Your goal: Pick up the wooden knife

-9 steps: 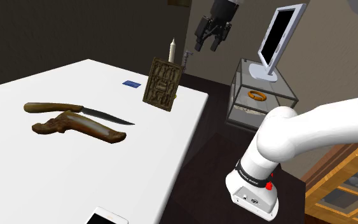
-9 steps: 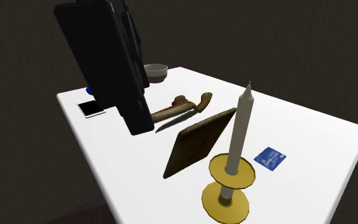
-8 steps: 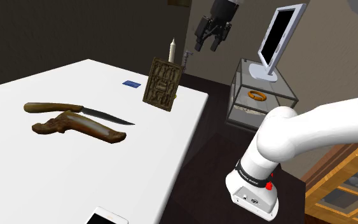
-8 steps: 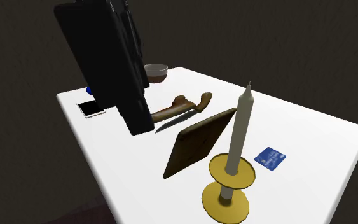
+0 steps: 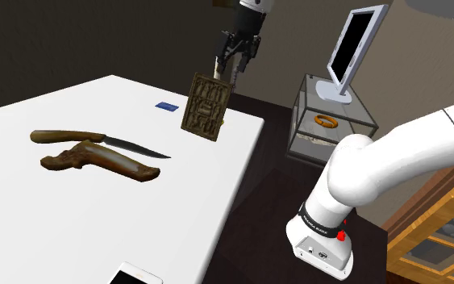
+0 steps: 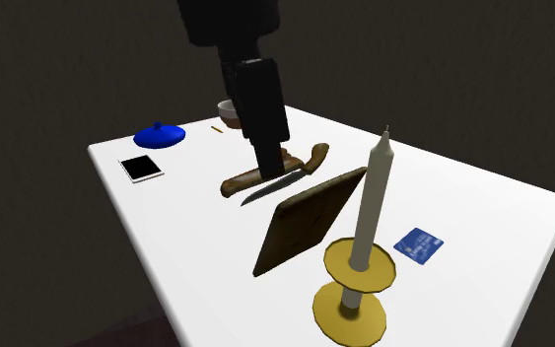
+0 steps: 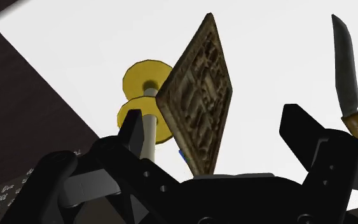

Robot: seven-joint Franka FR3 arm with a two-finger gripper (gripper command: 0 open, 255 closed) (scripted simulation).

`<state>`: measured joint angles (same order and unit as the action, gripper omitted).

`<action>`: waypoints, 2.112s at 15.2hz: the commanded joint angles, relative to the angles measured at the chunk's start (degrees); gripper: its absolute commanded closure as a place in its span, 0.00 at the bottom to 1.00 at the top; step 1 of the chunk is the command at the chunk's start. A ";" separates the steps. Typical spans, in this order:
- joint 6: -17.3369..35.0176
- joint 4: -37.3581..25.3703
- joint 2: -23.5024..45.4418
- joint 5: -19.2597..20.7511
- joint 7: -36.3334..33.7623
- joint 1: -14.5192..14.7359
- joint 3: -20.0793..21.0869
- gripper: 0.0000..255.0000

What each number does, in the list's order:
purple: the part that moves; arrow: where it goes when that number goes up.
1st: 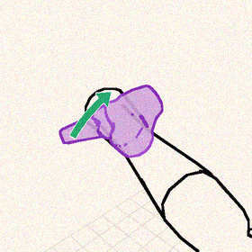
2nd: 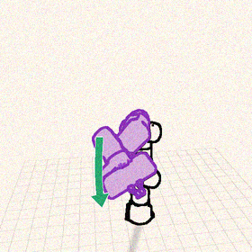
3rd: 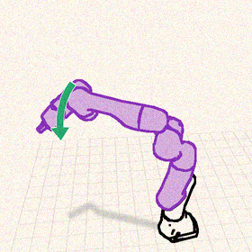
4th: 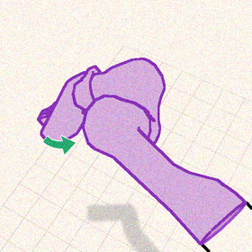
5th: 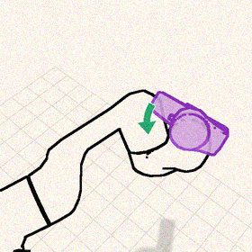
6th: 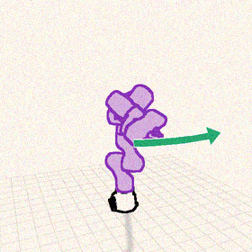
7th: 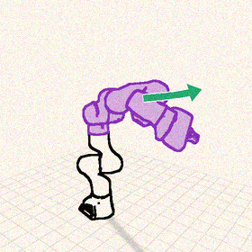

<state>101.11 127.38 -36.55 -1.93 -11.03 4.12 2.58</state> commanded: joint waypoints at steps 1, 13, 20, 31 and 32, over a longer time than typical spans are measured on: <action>1.66 -0.89 3.15 -0.47 -0.64 0.92 1.57 0.00; 8.01 -11.11 23.54 0.04 -4.73 5.43 10.35 0.00; 9.31 -20.18 36.66 3.22 -7.85 8.39 14.80 0.00; 9.03 -34.59 55.08 9.55 -11.69 14.58 18.16 0.00; 9.73 -34.03 55.24 9.63 -11.75 14.58 18.12 0.00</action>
<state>110.37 93.27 18.26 7.52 -22.63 18.56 20.70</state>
